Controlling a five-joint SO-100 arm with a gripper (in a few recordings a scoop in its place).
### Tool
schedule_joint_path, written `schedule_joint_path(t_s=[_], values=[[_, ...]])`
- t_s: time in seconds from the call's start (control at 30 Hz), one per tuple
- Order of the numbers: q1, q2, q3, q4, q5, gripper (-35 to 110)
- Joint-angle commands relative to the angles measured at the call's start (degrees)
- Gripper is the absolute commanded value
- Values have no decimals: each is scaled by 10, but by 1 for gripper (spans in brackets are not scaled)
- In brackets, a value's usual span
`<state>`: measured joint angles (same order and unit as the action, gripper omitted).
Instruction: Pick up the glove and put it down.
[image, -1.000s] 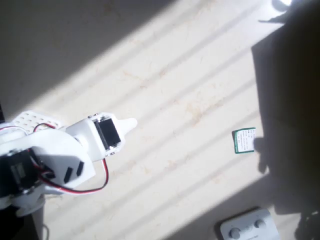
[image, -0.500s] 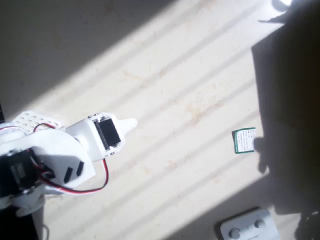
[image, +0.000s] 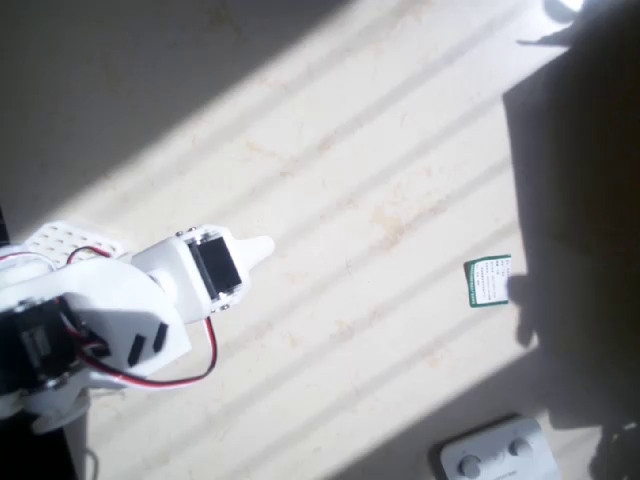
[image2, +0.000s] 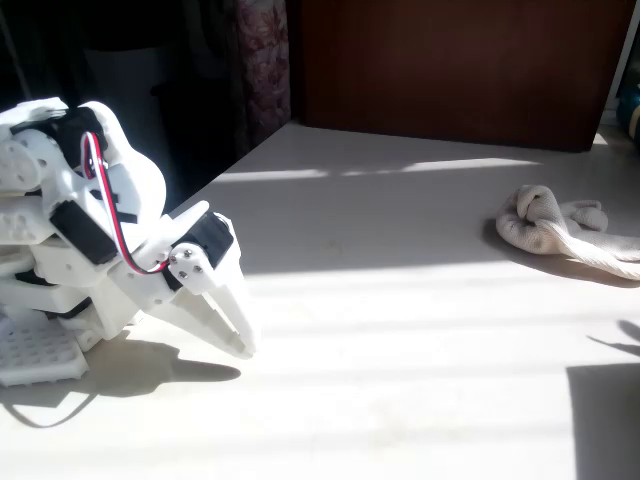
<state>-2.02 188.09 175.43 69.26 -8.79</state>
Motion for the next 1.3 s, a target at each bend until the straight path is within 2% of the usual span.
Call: schedule_joint_path(t_s=[0.0,0.5,0.97,1.1,1.27], values=[[6,3,-27,1,-3,1],[-1,4,-28,-8,4,1],[6,-8,-104,-10,35,1],[6,-91,-183,-10,32,1],[1,-287,-366,-11,29,1]])
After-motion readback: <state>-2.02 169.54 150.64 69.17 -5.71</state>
